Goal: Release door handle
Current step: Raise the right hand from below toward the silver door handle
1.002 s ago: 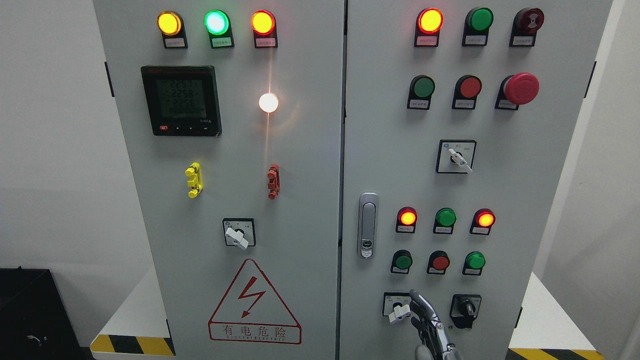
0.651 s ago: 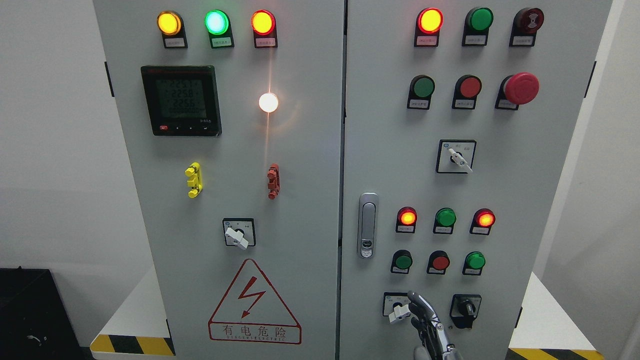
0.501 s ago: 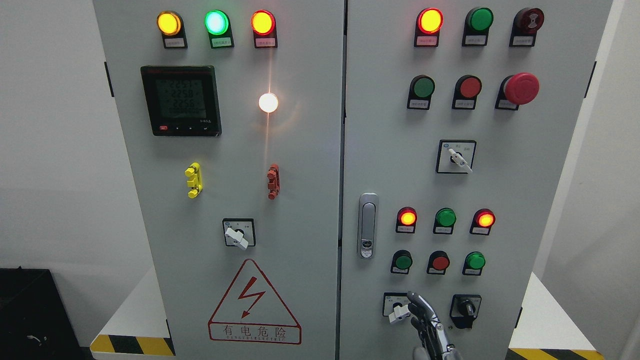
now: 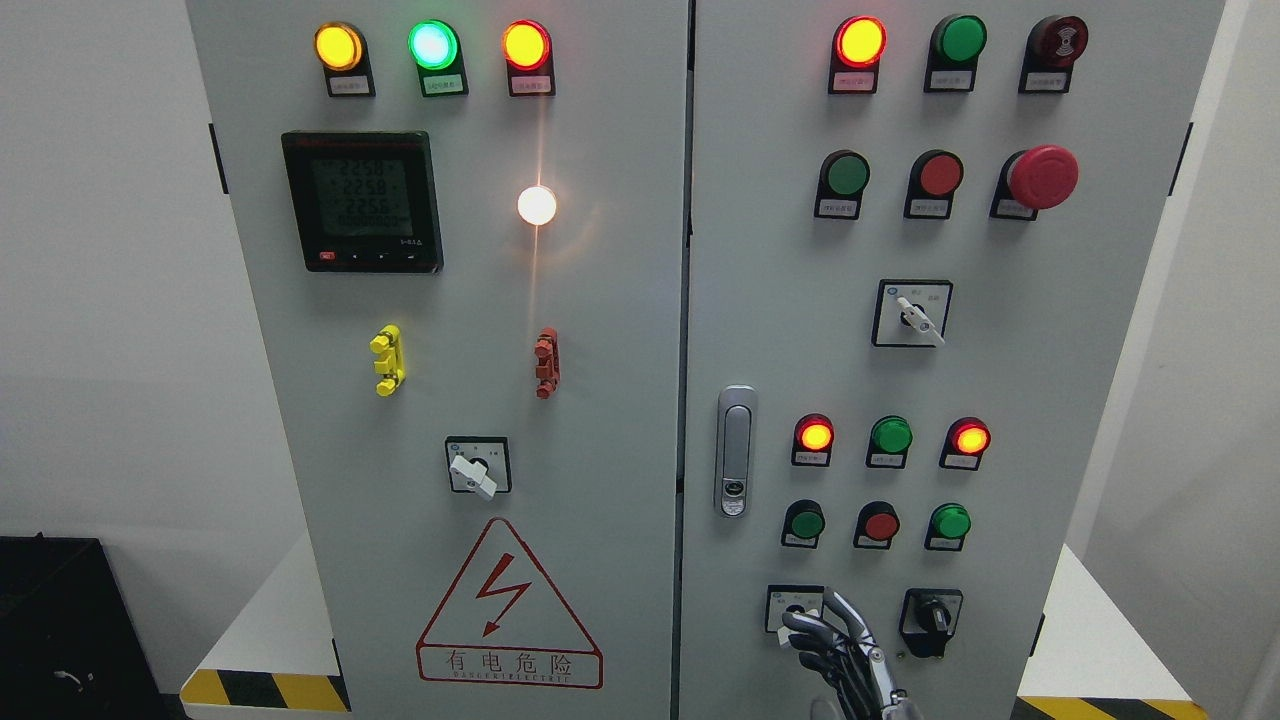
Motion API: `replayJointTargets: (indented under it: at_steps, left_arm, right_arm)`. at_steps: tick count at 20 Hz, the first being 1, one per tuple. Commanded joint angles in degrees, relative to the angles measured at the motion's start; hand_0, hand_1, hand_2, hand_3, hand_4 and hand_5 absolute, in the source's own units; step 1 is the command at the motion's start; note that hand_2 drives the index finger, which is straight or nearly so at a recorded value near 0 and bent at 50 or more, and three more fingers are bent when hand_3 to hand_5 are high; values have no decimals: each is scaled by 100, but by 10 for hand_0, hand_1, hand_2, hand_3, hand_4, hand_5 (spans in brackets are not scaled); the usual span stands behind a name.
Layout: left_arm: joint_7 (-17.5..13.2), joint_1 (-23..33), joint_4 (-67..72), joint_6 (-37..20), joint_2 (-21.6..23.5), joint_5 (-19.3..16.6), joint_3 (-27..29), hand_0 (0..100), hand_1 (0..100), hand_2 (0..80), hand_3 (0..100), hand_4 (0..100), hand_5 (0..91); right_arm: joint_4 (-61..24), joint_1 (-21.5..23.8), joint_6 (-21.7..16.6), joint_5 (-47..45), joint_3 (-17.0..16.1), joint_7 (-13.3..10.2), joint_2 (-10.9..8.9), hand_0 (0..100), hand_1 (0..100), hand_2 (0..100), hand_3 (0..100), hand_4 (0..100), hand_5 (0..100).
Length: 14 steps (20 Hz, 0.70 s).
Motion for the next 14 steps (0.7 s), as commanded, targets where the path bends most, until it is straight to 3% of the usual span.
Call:
replayJointTargets:
  at_steps: [1,7,14]
  left_arm:
    - [2,97,0,9,0,-1,0,120,556,0,0,0,0]
    - [2,97,0,9,0,-1,0,120,556,0,0,0,0]
    - [2,97,0,9,0,8,0,120,556,0,0,0,0]
  right_arm:
    - [21,-67,28,490,-12,-2,7,443,320,78,973,1000,1000]
    - [3,-85,142,948,-47,-19,25,403,403,151,1000,1000,1000]
    - [3,-234,133,1510,-108,-45,34,354,458,164,1000,1000,1000]
